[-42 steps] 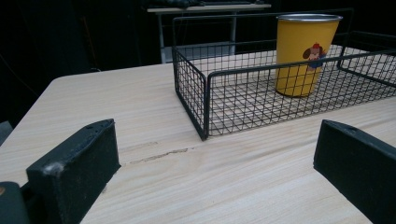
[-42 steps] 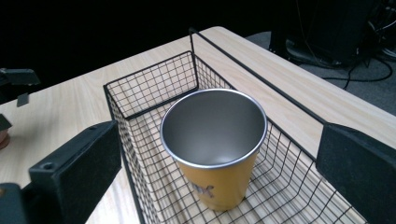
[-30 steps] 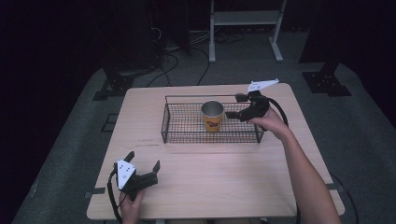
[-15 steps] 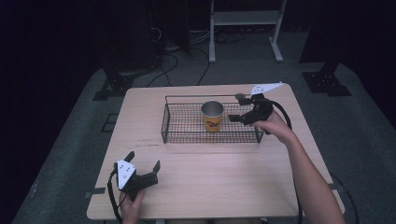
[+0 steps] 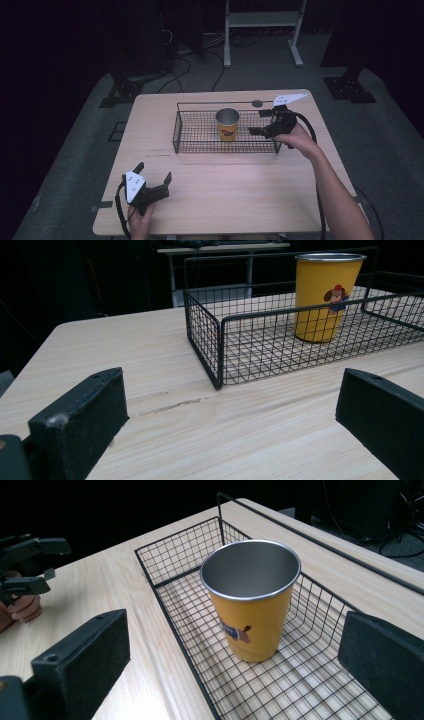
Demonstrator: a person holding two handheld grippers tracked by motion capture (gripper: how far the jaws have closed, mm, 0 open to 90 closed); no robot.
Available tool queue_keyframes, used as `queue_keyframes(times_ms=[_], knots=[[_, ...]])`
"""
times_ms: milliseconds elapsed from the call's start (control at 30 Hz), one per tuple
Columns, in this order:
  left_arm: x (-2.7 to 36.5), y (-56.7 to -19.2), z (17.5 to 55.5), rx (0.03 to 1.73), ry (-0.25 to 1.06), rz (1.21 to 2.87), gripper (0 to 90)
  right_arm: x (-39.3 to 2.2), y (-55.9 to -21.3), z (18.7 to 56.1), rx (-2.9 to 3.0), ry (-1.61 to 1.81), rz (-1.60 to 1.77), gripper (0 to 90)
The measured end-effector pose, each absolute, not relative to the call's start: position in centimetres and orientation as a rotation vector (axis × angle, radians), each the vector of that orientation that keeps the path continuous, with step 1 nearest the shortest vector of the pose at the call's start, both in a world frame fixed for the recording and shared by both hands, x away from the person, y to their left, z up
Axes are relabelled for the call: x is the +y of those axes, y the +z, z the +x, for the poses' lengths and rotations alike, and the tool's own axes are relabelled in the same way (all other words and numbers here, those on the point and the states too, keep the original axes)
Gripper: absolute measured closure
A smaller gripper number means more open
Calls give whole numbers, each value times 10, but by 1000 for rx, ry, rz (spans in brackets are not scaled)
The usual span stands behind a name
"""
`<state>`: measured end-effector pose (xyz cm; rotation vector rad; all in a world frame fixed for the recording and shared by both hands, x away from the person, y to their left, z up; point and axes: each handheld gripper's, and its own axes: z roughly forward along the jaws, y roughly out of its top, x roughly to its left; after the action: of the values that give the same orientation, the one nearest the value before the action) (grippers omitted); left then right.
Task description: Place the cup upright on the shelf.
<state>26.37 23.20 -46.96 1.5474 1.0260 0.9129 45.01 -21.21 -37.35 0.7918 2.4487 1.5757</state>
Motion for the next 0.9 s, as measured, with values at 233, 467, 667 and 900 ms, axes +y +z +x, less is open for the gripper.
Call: queue_keyframes(times_ms=[233, 467, 667, 900], knots=[[232, -470, 264, 1026, 912, 1547, 0, -213, -375, 442, 2454, 1589, 784, 0], [232, -470, 264, 1026, 913, 1548, 0, -216, -379, 436, 2477, 1567, 787, 0], [232, -470, 264, 1026, 913, 1548, 0, -218, -383, 429, 2473, 1574, 780, 0], [232, -470, 264, 1025, 916, 1550, 0, -221, -389, 420, 2484, 1573, 777, 0]])
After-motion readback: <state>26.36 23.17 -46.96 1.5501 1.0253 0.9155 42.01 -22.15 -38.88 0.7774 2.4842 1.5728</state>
